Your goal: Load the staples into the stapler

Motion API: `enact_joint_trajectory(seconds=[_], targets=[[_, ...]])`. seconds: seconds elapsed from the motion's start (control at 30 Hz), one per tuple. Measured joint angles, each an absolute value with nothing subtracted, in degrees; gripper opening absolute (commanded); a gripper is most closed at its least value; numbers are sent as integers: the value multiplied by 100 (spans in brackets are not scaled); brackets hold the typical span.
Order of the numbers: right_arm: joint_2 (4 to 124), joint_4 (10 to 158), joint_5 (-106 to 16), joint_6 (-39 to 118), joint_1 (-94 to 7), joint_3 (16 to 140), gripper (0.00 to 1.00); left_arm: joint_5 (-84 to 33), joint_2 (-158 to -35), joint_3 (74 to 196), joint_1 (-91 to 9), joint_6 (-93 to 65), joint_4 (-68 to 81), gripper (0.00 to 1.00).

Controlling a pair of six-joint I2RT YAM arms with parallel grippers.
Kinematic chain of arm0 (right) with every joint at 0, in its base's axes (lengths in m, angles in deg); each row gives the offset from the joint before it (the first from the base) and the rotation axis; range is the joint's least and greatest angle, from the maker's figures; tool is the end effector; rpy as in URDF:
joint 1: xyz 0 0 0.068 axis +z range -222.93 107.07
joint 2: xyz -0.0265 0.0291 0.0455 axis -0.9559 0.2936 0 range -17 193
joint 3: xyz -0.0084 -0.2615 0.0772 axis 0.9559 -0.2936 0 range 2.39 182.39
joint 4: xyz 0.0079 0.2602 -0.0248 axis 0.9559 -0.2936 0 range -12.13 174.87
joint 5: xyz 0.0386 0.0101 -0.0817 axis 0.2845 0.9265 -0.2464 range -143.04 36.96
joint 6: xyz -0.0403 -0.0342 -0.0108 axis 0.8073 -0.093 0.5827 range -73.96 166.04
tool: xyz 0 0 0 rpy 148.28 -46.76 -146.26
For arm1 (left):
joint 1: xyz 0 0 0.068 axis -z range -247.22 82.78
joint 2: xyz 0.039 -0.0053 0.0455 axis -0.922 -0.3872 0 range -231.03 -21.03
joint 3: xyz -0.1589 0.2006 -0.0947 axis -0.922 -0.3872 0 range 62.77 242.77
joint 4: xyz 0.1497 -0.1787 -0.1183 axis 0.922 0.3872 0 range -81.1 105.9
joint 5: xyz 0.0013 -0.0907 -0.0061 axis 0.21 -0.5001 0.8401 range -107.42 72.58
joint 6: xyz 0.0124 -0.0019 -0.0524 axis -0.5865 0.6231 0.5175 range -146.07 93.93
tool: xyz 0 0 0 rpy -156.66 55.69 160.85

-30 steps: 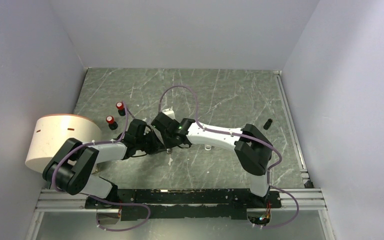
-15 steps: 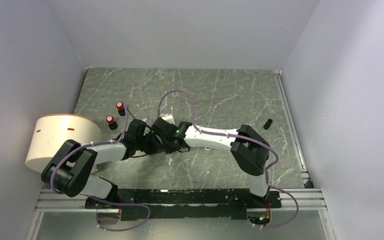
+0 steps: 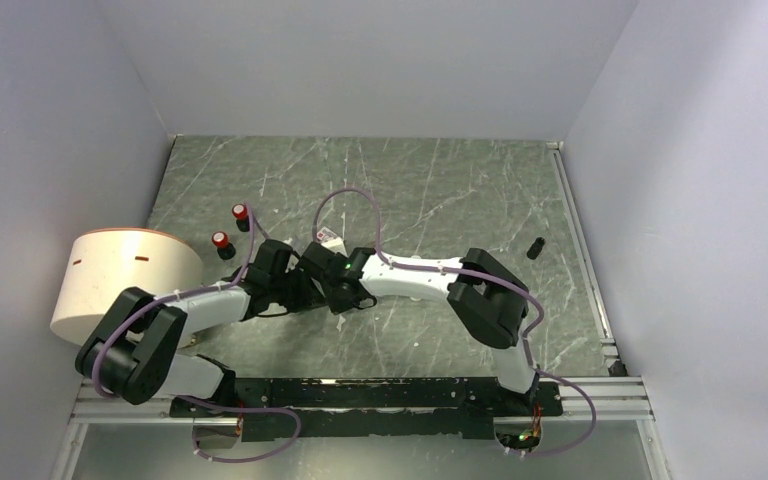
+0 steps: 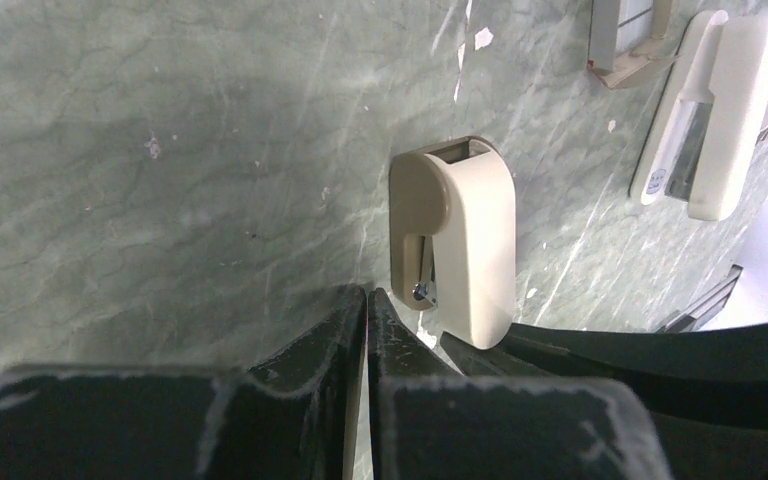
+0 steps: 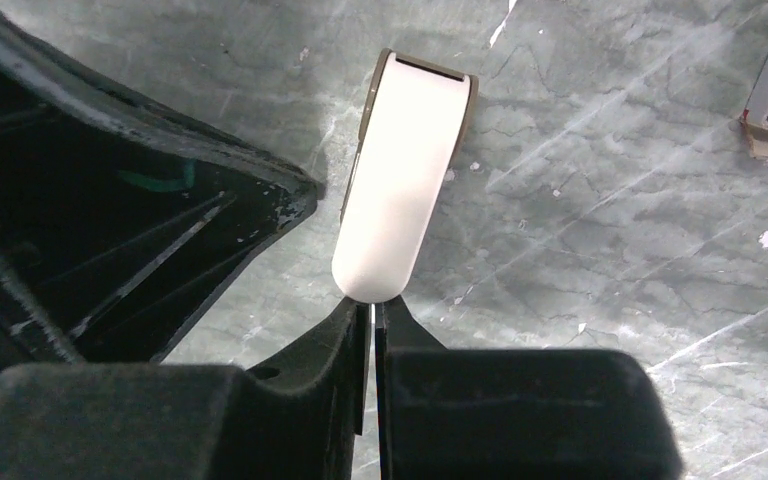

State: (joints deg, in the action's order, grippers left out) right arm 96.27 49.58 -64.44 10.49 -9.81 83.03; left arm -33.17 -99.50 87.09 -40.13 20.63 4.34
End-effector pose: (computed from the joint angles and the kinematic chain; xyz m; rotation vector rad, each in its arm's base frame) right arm 0.1889 0.3571 0.1734 -0.5994 2.6668 0.2267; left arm 0.2000 -0.1131 0.1264 -0.3129 2.5883 -0.8631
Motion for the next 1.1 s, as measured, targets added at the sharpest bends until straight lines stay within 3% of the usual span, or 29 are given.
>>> enact_joint_trajectory(seconds=[0.13, 0.37, 0.67, 0.87, 1.1], targets=[[9723, 4919, -6424, 1049, -979, 8338, 12, -3234, -9887, 8748, -4013, 2021, 611, 13], [9655, 5006, -6487, 1032, -1008, 8290, 33, -3050, -9734, 8783, -4013, 1982, 893, 14], [9109, 5233, -6614, 1003, -1030, 8087, 50, -2895, -9649, 8827, -4013, 1975, 1109, 15], [9220, 5194, -6758, 993, -1032, 8323, 49, -2873, -9644, 8837, -4013, 1975, 1138, 15], [9579, 5122, -6831, 923, -1054, 8574, 36, -2854, -9644, 8846, -4013, 1973, 1155, 15]])
